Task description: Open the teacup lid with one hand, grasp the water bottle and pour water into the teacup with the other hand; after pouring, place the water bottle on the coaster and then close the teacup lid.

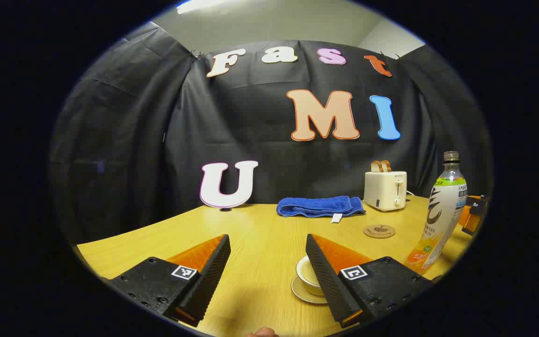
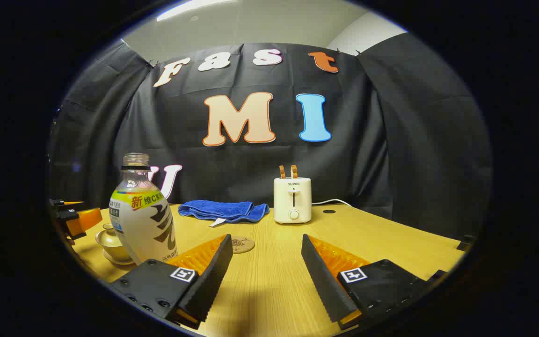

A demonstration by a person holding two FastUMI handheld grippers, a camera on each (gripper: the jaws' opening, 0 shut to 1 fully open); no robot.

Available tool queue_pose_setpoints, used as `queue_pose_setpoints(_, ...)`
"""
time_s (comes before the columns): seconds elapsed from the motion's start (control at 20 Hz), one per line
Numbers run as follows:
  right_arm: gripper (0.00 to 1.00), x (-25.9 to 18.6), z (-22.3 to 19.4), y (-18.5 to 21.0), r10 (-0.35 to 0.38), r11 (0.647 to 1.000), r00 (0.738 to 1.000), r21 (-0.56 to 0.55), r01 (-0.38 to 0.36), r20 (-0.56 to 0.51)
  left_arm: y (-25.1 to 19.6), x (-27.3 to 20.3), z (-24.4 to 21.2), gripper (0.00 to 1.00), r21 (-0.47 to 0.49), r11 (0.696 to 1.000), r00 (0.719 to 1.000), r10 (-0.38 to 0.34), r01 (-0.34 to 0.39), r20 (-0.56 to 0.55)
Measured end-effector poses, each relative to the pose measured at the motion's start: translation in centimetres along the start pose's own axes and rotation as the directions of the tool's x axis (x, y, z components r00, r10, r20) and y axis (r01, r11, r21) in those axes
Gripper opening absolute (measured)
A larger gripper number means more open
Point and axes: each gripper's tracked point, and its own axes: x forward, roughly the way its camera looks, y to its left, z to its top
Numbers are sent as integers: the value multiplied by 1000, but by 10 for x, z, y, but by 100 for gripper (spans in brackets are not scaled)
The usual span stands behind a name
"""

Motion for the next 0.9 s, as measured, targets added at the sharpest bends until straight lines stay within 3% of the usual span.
queue_pose_setpoints(0.9, 94, 1, 0, 2, 9, 1000, 1000, 1, -9, 0, 1, 0, 0, 95, 0, 1000, 1000, 11, -11, -1)
